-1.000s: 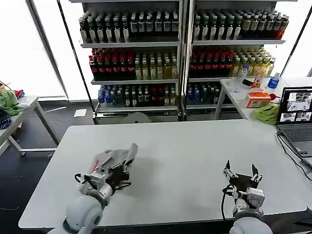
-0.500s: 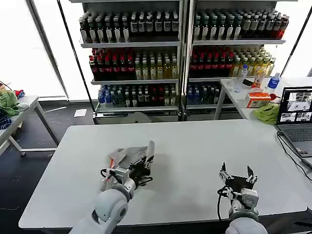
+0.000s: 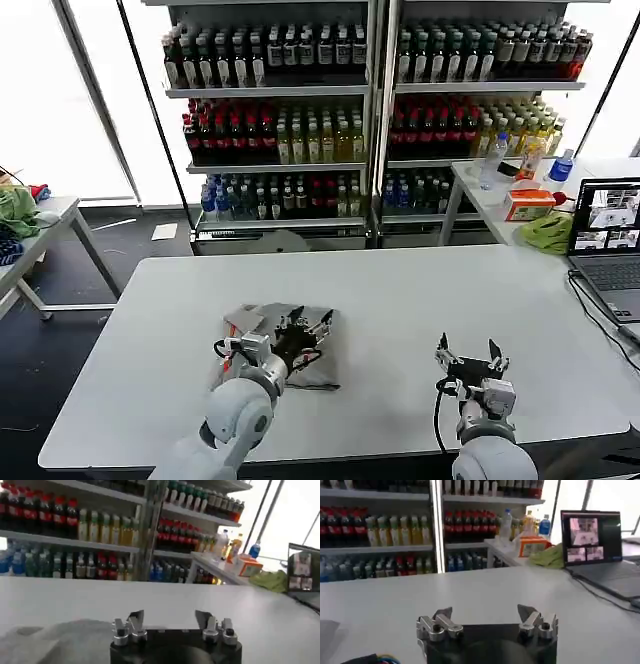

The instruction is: Fold and organize the clothes.

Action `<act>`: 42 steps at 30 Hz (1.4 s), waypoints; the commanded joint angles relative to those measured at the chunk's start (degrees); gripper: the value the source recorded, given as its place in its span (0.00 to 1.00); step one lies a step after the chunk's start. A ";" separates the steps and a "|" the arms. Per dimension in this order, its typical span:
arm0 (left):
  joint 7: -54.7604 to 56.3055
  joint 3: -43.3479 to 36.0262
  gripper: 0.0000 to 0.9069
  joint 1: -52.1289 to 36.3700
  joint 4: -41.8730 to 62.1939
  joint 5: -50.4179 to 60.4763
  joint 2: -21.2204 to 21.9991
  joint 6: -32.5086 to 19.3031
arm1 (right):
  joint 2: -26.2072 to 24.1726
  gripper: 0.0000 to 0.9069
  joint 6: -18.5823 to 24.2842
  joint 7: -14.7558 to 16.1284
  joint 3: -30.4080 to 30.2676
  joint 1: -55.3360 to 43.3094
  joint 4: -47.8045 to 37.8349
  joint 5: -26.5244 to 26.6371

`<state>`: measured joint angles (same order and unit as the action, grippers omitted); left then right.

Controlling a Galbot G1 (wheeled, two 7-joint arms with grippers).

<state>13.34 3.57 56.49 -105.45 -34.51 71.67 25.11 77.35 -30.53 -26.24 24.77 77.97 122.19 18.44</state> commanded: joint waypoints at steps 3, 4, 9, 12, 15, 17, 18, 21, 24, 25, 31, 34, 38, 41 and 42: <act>3.29 12.03 1.00 4.24 -4.81 0.83 -7.54 1.73 | -1.21 1.00 -2.73 -1.95 -6.96 -9.24 -2.91 24.62; 3.47 12.91 1.00 4.97 -5.44 0.82 -8.15 1.91 | -1.26 1.00 -2.74 -2.18 -7.36 -9.87 -3.24 25.61; 4.38 16.05 1.00 8.05 -7.64 0.37 -11.31 2.95 | -1.64 1.00 -2.90 -5.10 -14.49 -14.78 -7.20 32.17; 4.86 17.20 1.00 9.17 -8.33 -0.40 -12.54 3.62 | -2.51 0.98 -2.97 -6.96 -17.70 -18.11 -8.93 37.76; 5.00 17.85 1.00 9.94 -8.62 -0.58 -13.14 3.84 | -3.59 0.98 -2.97 -7.29 -21.01 -21.17 -11.01 40.22; 5.02 18.01 1.00 10.31 -8.55 -0.67 -13.15 3.88 | -3.93 0.98 -2.97 -7.25 -22.15 -22.33 -12.39 40.59; 5.07 18.14 1.00 10.62 -8.46 -0.65 -12.99 3.87 | -4.01 0.98 -2.98 -7.28 -22.75 -23.40 -13.50 40.93; 5.07 18.32 1.00 11.00 -8.16 -0.64 -12.72 3.85 | -3.67 0.97 -2.95 -7.23 -23.32 -24.65 -15.54 41.07; 5.08 18.41 1.00 11.04 -7.70 -0.65 -12.68 3.81 | -3.28 0.94 -2.96 -7.20 -24.14 -25.72 -17.35 40.95; 5.07 18.42 1.00 10.98 -7.56 -0.64 -12.66 3.80 | -3.13 0.93 -2.97 -7.39 -24.38 -26.10 -17.79 40.93; 4.86 18.46 1.00 11.07 -6.97 -0.77 -11.98 3.59 | -2.22 0.91 -2.96 -8.43 -25.72 -26.41 -20.91 38.97; 4.78 18.45 1.00 11.31 -6.79 -0.96 -11.79 3.60 | -1.96 0.91 -2.96 -8.29 -25.94 -26.20 -21.10 38.51; 5.13 18.57 1.00 11.25 -6.78 -2.98 -11.74 3.64 | -1.62 0.71 -2.93 -8.66 -25.95 -26.02 -21.46 38.48; 5.35 18.54 1.00 11.32 -6.99 -3.52 -11.60 3.69 | -1.16 0.67 -2.93 -8.50 -26.14 -25.73 -21.66 38.07; 5.39 18.55 1.00 11.32 -6.97 -3.51 -11.56 3.70 | -0.92 0.66 -2.93 -8.47 -26.31 -25.56 -21.64 37.78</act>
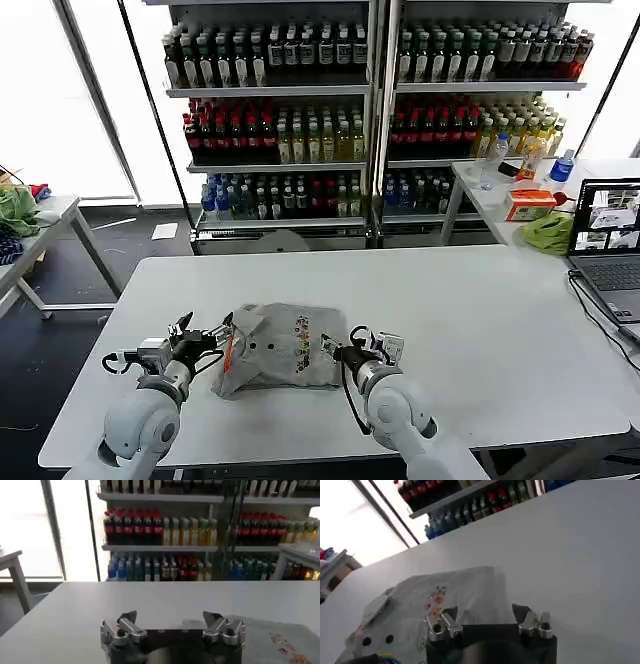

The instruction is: Fold and organize the clothes.

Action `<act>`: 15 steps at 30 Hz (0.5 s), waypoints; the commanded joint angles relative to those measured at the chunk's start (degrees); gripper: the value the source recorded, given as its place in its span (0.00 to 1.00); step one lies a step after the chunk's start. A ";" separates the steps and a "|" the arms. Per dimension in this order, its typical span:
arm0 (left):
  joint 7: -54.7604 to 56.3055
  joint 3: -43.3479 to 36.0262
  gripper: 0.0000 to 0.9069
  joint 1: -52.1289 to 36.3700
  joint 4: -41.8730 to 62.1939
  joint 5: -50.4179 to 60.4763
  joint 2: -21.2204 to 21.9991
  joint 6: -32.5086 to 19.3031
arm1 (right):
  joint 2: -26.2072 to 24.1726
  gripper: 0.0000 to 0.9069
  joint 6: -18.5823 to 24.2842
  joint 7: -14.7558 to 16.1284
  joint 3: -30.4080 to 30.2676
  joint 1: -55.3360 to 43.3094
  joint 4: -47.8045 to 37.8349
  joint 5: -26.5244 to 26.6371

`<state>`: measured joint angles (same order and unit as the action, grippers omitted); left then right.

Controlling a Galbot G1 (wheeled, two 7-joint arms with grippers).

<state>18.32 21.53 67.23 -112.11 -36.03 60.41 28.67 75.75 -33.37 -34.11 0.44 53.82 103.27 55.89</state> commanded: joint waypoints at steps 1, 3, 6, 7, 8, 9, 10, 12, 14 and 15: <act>0.43 0.62 1.00 0.59 -0.29 -1.89 -0.25 0.14 | 0.82 0.63 -0.10 -0.59 -2.18 -1.29 -2.70 -0.11; 0.50 0.69 1.00 0.66 -0.39 -1.90 -0.24 0.14 | 0.90 0.42 -0.08 -0.55 -2.52 -1.12 -2.68 -0.86; 0.49 0.96 1.00 0.89 -0.56 -1.88 -0.28 0.15 | 0.78 0.00 -0.01 -0.02 -2.29 -0.72 -2.18 -2.31; 0.51 1.01 1.00 1.02 -0.63 -1.83 -0.27 0.16 | 0.67 0.00 -0.01 0.12 -2.24 -0.63 -2.00 -2.64; 0.50 1.04 1.00 1.19 -0.69 -1.76 -0.23 0.17 | 0.41 0.00 -0.02 0.09 -2.04 -0.47 -1.35 -2.84; 0.50 1.04 1.00 1.26 -0.70 -1.64 -0.17 0.18 | 0.33 0.00 -0.02 0.09 -2.02 -0.46 -1.20 -2.89; 0.50 1.06 1.00 1.39 -0.75 -1.55 -0.08 0.19 | -0.07 0.00 -0.02 0.10 -1.96 -0.40 -0.68 -3.26; 0.51 1.11 1.00 1.55 -0.87 -1.47 0.21 0.23 | -0.72 0.00 -0.04 0.06 -1.42 -0.31 0.13 -3.55; 0.52 1.07 1.00 1.73 -0.97 -1.27 0.47 0.27 | -1.94 0.00 -0.06 0.19 -0.71 -0.44 0.94 -3.77; 0.53 1.05 1.00 1.78 -1.01 -1.23 0.52 0.30 | -2.43 0.00 -0.06 0.22 -0.52 -0.54 1.08 -3.81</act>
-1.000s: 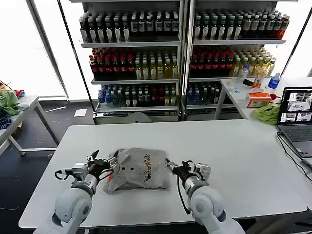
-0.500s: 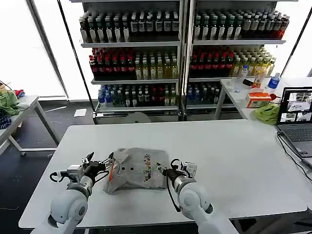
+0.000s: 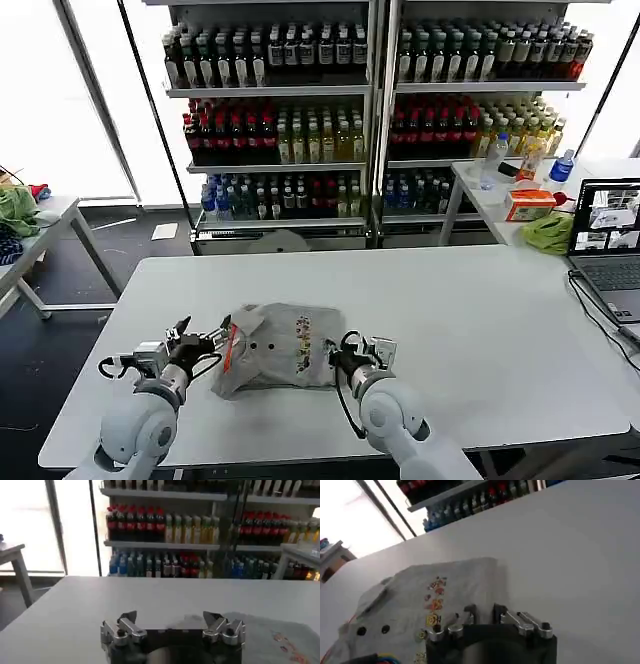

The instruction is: Fold and organize the clothes.

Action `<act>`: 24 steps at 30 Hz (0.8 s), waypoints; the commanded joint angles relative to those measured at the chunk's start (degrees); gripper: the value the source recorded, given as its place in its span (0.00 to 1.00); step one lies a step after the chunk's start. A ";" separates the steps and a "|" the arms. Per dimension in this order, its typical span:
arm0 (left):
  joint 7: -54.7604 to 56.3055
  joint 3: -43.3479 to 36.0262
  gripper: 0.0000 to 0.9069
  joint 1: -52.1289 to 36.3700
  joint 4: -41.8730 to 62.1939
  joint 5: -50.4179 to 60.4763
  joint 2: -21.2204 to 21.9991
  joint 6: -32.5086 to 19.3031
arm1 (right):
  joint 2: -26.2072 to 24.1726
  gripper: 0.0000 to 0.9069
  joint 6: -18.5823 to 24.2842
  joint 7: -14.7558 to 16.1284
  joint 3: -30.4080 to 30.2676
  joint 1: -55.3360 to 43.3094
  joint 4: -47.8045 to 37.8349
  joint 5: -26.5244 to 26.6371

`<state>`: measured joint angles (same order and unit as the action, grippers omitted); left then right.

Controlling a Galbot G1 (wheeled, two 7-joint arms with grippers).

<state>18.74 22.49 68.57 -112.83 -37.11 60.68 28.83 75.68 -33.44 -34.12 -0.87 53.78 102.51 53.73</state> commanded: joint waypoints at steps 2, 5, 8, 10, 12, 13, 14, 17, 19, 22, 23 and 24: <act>0.10 0.02 1.00 0.43 -0.35 0.00 0.51 0.17 | -3.79 0.00 -0.01 0.52 1.61 -0.70 2.10 -1.49; 0.22 0.02 1.00 0.27 -0.33 0.09 0.83 0.19 | -5.12 0.00 0.01 1.21 2.94 -0.66 2.06 -1.57; 0.24 0.03 1.00 0.23 -0.39 0.09 0.91 0.23 | -6.57 0.00 0.02 2.12 4.76 -0.43 2.18 -1.81; 0.25 0.03 1.00 0.23 -0.43 0.10 0.96 0.23 | -7.58 0.00 0.01 2.86 6.01 -0.26 2.24 -1.93; 0.26 0.06 1.00 0.21 -0.48 0.12 1.16 0.23 | -8.54 0.00 0.00 3.70 7.33 -0.17 2.24 -1.84; 0.27 0.04 1.00 0.20 -0.48 0.15 1.26 0.23 | -9.11 0.00 -0.01 4.14 7.78 -0.19 2.09 -1.98; 0.26 -0.01 1.00 0.18 -0.46 0.20 1.33 0.23 | -9.66 0.00 -0.04 4.64 8.33 -0.31 1.88 -2.06; 0.24 -0.17 1.00 0.10 -0.35 0.35 1.47 0.23 | -10.96 0.00 -0.09 6.54 9.36 -1.15 0.38 -3.97; 0.23 -0.28 1.00 0.03 -0.38 0.35 1.67 0.24 | -11.36 0.00 -0.07 8.19 9.88 -1.97 -1.21 -6.33; 0.20 -0.42 1.00 -0.01 -0.59 0.34 1.76 0.38 | -11.34 0.04 -0.09 9.49 11.62 -3.18 -3.85 -8.66; 0.20 -0.41 1.00 -0.01 -0.60 0.35 1.79 0.38 | -11.33 0.31 -0.08 9.62 11.78 -3.21 -4.45 -9.71; 0.20 -0.40 1.00 0.01 -0.60 0.35 1.79 0.38 | -11.40 1.00 -0.06 10.20 11.84 -3.04 -5.14 -11.26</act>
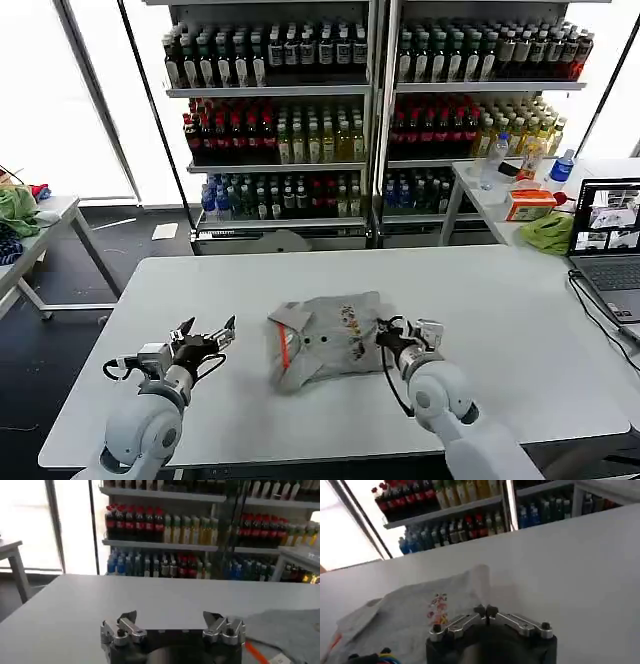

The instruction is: Fold and organize the clothes.

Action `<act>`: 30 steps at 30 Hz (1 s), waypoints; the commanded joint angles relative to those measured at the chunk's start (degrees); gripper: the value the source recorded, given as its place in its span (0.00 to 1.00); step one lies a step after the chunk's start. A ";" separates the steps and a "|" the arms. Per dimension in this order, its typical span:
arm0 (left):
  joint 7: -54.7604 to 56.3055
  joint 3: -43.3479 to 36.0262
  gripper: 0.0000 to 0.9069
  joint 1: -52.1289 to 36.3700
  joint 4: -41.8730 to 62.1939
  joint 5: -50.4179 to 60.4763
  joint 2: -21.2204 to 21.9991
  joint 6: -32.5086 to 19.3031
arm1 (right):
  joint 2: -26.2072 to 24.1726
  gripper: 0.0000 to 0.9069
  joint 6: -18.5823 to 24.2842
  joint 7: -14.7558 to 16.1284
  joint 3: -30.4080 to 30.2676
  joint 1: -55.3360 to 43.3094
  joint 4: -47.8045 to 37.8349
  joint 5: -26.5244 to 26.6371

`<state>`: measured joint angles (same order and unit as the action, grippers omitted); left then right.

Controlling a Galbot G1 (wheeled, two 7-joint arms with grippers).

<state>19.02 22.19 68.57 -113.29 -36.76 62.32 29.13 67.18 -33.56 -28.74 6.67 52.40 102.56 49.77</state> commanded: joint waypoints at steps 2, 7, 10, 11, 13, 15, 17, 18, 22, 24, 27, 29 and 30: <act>-0.10 -0.07 1.00 0.08 -0.18 0.00 0.17 0.07 | -3.00 1.00 0.15 5.81 4.37 -0.96 -5.63 -10.34; -0.20 -0.12 1.00 0.44 -0.28 0.26 0.43 0.03 | -2.10 1.00 0.31 4.37 7.31 1.39 -3.12 -15.91; -0.24 -0.35 1.00 0.39 -0.14 0.44 0.58 0.02 | -2.72 1.00 0.30 4.29 8.73 3.66 1.94 -15.76; -0.27 -0.44 1.00 0.37 -0.09 0.47 0.65 0.03 | -2.96 1.00 0.29 4.31 9.05 4.56 4.24 -15.69; -0.28 -0.70 1.00 0.18 0.06 0.68 0.92 0.03 | -3.63 1.00 0.24 4.19 8.95 6.84 8.63 -13.59; -0.30 -0.91 1.00 0.13 0.08 0.87 1.31 0.03 | -4.09 1.00 0.17 3.63 8.12 9.50 12.91 -9.08; -0.33 -1.01 1.00 0.17 0.06 1.05 1.50 0.04 | -4.29 1.00 0.12 3.08 7.34 11.57 15.46 -6.01; -0.35 -1.01 1.00 0.30 0.04 1.19 1.56 0.03 | -4.25 1.00 0.06 2.32 6.72 12.73 16.82 -3.71; -0.40 -0.70 1.00 0.86 -0.13 1.41 1.44 0.01 | -4.18 1.00 -0.02 0.74 5.80 14.63 18.72 1.32; -0.42 -0.50 1.00 1.20 -0.26 1.47 1.42 -0.01 | -4.27 1.00 -0.05 -0.08 5.42 14.75 18.38 3.18; -0.43 -0.28 1.00 1.66 -0.55 1.58 1.48 -0.01 | -5.29 1.00 -0.08 -1.63 4.91 14.96 17.06 6.21; -0.50 -0.18 1.00 2.01 -0.58 1.83 1.52 -0.04 | -6.05 1.00 -0.08 -1.70 4.86 15.28 16.39 6.83; -0.52 -0.14 1.00 2.14 -0.59 1.92 1.57 -0.07 | -6.34 1.00 -0.06 -1.70 4.92 15.43 16.19 6.93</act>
<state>18.61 21.88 69.94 -113.76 -35.19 63.71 29.15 62.84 -33.65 -28.08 11.94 63.86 115.21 48.43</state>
